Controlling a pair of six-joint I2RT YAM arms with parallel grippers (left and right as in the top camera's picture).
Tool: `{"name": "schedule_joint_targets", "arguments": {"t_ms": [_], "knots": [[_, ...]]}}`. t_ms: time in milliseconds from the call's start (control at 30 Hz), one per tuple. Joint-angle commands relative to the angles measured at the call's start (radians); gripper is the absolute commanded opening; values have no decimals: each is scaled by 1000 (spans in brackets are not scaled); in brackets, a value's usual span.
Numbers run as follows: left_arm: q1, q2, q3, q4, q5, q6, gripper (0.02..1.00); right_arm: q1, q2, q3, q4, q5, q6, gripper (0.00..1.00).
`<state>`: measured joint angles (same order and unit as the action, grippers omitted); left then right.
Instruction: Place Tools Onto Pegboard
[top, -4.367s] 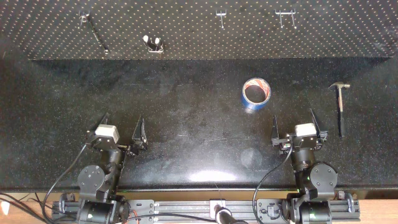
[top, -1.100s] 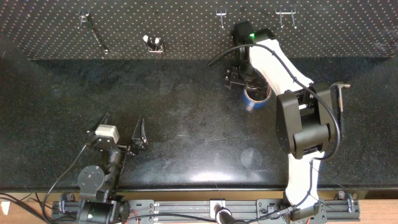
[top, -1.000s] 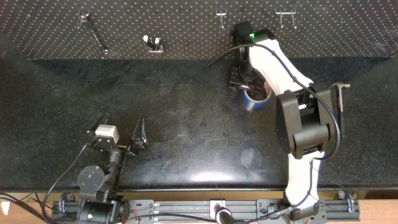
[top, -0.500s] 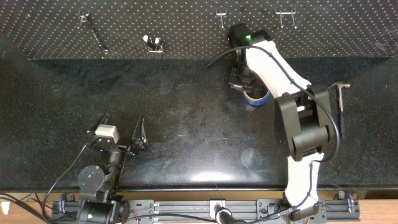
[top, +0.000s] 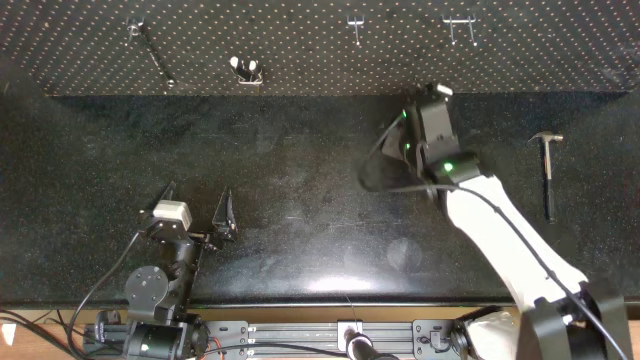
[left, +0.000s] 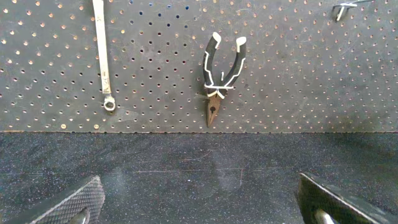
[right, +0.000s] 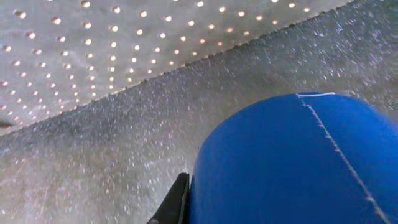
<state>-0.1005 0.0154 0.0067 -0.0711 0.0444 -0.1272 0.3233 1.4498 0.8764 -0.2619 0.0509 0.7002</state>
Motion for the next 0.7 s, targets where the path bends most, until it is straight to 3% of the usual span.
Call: {"name": "schedule_joint_targets", "arguments": {"t_ms": [33,167,267,400,700], "knots": [[2,-12,-1,-8,-11,13,993,56,-100,-11,55,10,-153,77],[2,-12,-1,-8,-11,13,993,101,-118,16,92,66,-231,77],[2,-12,-1,-8,-11,13,996,141,-118,58,101,191,-353,75],[2,-12,-1,-8,-11,13,993,151,-117,64,142,290,-470,75],[2,-12,-1,-8,-11,13,993,196,-118,66,294,307,-473,77]]}}
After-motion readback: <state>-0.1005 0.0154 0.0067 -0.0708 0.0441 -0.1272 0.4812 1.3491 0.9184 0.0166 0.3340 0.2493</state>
